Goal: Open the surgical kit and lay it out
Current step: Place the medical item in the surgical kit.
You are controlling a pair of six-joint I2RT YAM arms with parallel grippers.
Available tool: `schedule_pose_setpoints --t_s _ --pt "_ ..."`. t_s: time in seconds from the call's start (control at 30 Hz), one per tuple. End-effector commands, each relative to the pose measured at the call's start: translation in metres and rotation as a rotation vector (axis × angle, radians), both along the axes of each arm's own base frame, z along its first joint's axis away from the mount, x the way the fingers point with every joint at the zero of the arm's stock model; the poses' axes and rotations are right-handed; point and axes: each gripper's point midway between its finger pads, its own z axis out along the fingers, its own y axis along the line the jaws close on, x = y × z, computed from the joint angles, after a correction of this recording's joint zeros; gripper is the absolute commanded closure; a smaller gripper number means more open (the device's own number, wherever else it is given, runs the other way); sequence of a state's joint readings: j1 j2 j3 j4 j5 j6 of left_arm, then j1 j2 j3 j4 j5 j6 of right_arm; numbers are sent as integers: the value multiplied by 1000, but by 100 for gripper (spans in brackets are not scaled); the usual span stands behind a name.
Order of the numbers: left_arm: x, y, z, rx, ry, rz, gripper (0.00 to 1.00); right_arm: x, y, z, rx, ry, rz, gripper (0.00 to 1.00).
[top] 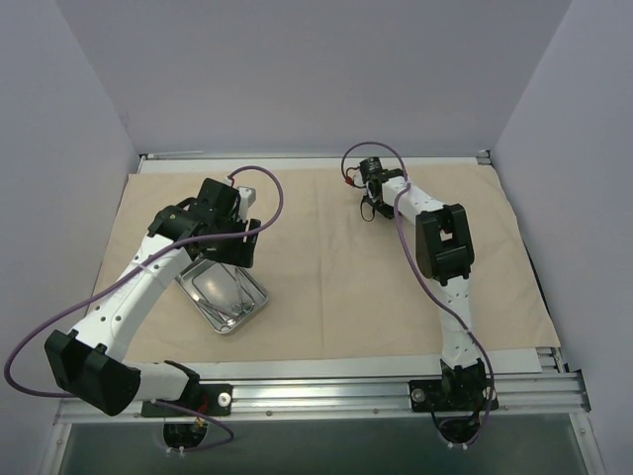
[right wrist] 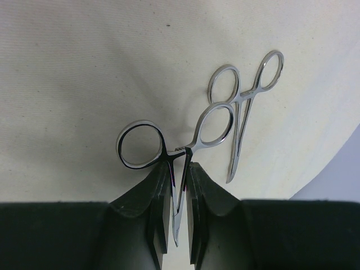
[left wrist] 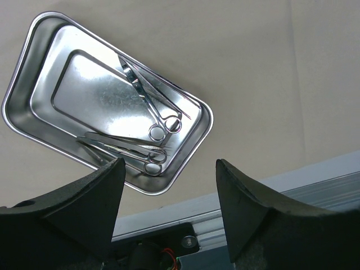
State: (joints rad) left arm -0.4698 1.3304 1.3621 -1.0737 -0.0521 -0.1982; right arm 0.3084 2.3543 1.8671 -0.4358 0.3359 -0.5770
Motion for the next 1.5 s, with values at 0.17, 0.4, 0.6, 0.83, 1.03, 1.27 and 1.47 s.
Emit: schedule_pose_setpoints --t_s 0.17,0.4,0.6,0.83,1.03,1.27,1.47 --pt "5 -4 13 -22 -34 -9 26 -5 2 -12 16 29 -10 84" --pt "7 -6 11 -34 -30 -11 25 -6 2 -7 22 22 -11 75" --pt "6 -5 9 -37 -23 -2 25 -7 4 -7 33 17 -22 73" --pt "11 5 10 -25 -37 69 16 4 26 79 181 -169 -94 67" --pt "26 24 4 -40 -32 202 4 -25 61 165 397 -344 -156 49" --pt "42 30 0 -177 -6 279 0 -37 64 180 585 -418 -253 43" --pt "42 26 1 -204 18 281 9 -12 30 165 506 -492 -345 70"
